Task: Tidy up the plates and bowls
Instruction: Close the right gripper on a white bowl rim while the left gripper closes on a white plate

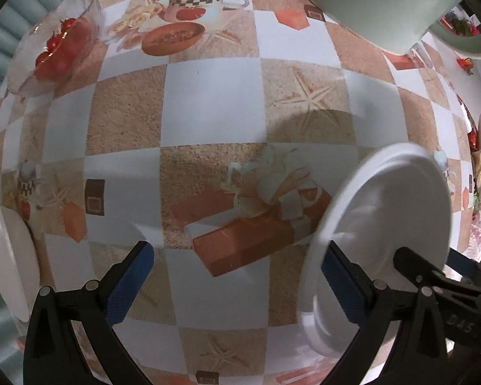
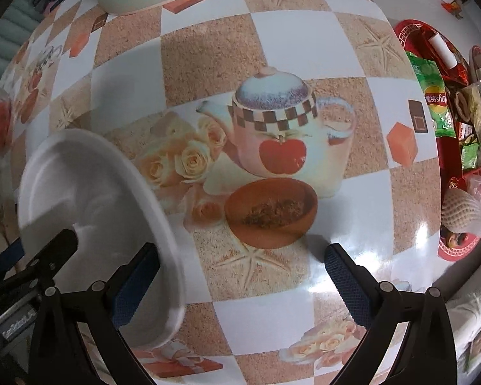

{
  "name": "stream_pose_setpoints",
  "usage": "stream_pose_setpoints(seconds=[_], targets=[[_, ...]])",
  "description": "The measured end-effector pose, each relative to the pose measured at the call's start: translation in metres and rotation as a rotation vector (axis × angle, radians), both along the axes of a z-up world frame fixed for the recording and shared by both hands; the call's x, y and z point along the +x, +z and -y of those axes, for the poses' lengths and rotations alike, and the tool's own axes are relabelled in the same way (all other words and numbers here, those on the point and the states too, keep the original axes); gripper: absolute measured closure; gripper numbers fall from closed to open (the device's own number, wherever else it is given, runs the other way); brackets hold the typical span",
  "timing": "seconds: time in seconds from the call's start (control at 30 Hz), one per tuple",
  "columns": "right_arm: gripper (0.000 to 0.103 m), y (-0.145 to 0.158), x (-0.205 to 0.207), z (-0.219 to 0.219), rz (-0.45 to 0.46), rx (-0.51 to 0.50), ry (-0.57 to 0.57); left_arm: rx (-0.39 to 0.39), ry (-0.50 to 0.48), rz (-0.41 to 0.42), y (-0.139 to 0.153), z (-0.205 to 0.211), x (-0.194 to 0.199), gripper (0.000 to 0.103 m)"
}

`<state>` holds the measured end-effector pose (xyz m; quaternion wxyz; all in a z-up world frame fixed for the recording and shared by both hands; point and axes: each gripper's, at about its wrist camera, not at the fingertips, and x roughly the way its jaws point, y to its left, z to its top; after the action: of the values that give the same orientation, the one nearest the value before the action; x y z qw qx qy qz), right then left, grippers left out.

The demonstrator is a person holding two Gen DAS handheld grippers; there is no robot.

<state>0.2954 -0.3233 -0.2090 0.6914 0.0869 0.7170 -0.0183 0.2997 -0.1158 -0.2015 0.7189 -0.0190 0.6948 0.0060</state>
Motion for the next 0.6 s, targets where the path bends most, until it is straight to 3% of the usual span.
stream_pose_setpoints(seconds=[0.27, 0.4, 0.47, 0.6], targets=[[0.000, -0.002, 0.002, 0.006, -0.011, 0.009, 0.004, -0.003, -0.016, 0.003, -0.006, -0.005, -0.006, 0.000], [0.001, -0.001, 0.003, 0.004, 0.000, 0.004, -0.001, -0.003, -0.040, -0.053, -0.008, -0.001, 0.002, 0.002], [0.010, 0.006, 0.000, -0.001, 0.020, 0.005, 0.017, -0.006, -0.075, -0.033, -0.004, 0.004, 0.001, 0.010], [0.053, 0.020, -0.002, -0.018, 0.083, 0.044, 0.087, -0.020, -0.131, -0.004, 0.006, 0.021, 0.001, 0.036]])
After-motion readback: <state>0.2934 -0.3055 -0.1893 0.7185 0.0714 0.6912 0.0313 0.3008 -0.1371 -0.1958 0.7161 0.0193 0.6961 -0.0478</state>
